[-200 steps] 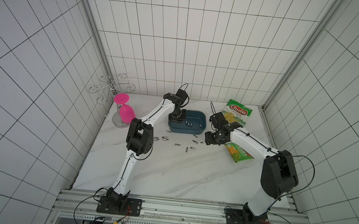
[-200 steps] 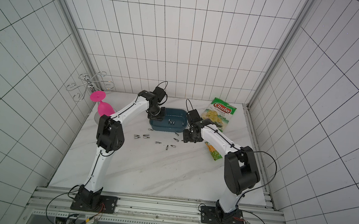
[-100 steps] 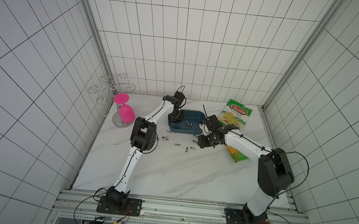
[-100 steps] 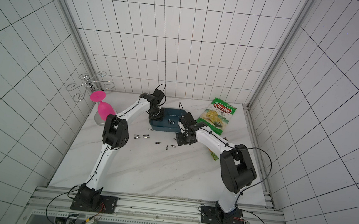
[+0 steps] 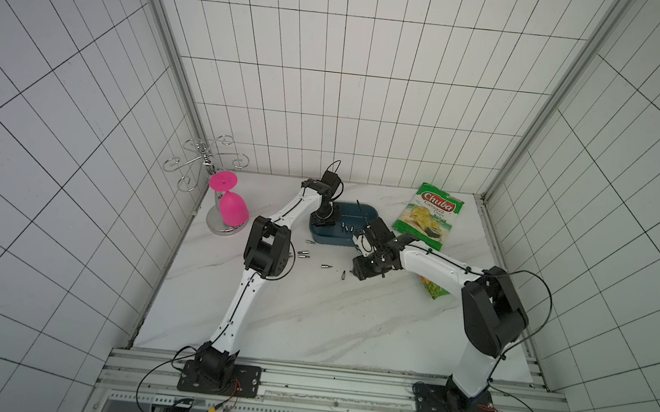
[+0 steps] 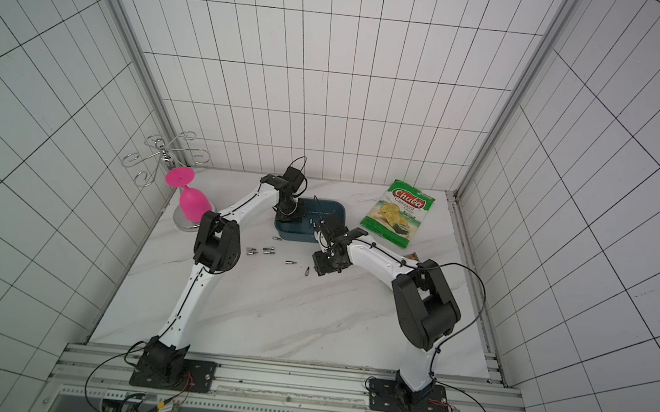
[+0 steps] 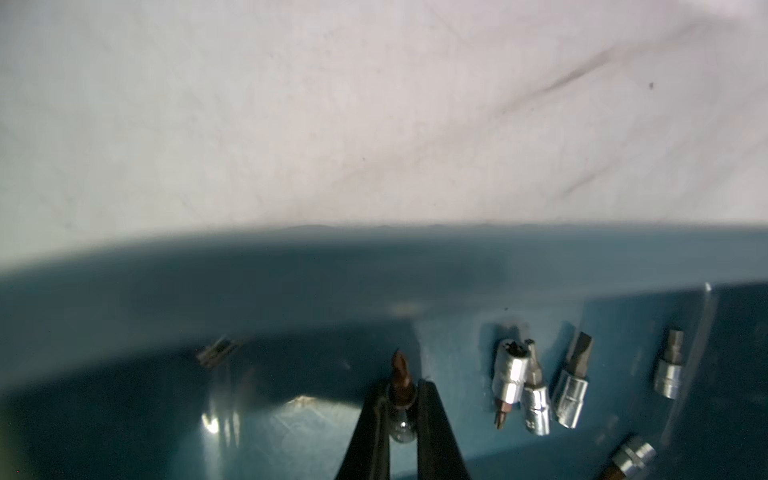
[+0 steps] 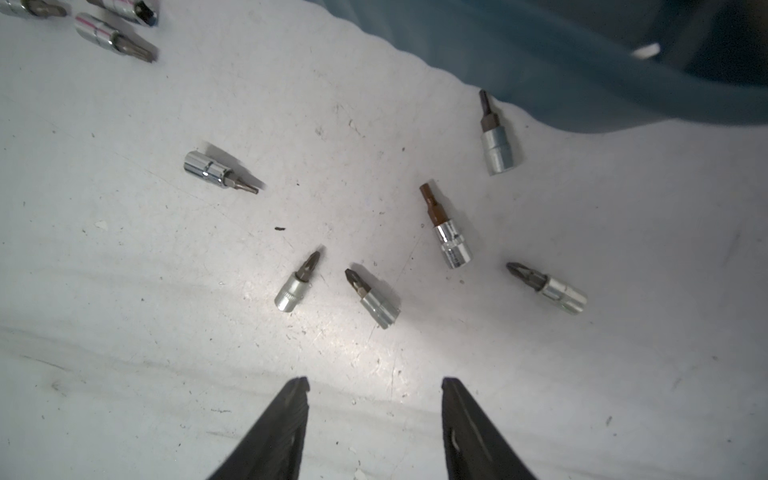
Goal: Put the bit on the desktop into the storage box
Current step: Place the screwdriver bit in the storage box, then pick up the screwdriver bit from the center of the board.
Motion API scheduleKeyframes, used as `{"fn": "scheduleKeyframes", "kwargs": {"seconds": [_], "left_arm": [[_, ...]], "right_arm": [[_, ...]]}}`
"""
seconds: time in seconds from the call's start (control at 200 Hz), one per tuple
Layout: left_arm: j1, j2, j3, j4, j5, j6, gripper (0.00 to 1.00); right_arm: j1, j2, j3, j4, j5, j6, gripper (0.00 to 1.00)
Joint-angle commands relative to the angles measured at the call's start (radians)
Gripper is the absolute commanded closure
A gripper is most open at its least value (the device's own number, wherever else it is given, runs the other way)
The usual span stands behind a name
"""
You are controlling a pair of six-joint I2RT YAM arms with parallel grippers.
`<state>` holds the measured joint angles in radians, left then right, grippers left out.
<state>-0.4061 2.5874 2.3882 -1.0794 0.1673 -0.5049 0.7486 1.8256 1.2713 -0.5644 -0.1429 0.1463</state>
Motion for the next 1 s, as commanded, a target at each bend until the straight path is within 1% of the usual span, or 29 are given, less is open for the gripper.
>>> {"fn": "scheduleKeyframes", "kwargs": {"seconds": [0.0,0.23,0.445,0.59,0.84,0.995], "left_arm": [[-0.010,0.033,0.019,0.015,0.003,-0.002,1.00],[-0.010,0.039,0.023,0.013,0.010,0.001,1.00],[-0.010,0.022,0.023,0.018,0.021,0.005,0.80],[-0.009,-0.001,0.022,0.019,0.038,0.001,0.73],[-0.002,-0.085,0.022,0.037,0.050,-0.010,0.68],[0.028,-0.152,0.027,0.014,0.063,-0.023,0.67]], "right_arm": [[0.010,0.032,-0.006,0.004,-0.008,-0.016,0.47],[0.011,0.085,0.026,0.001,0.006,-0.043,0.51],[0.011,0.125,0.065,-0.005,0.012,-0.074,0.52],[0.011,0.144,0.088,-0.007,0.016,-0.081,0.52],[0.011,0.181,0.118,-0.014,0.004,-0.101,0.56],[0.011,0.193,0.126,-0.025,-0.007,-0.117,0.60]]}}
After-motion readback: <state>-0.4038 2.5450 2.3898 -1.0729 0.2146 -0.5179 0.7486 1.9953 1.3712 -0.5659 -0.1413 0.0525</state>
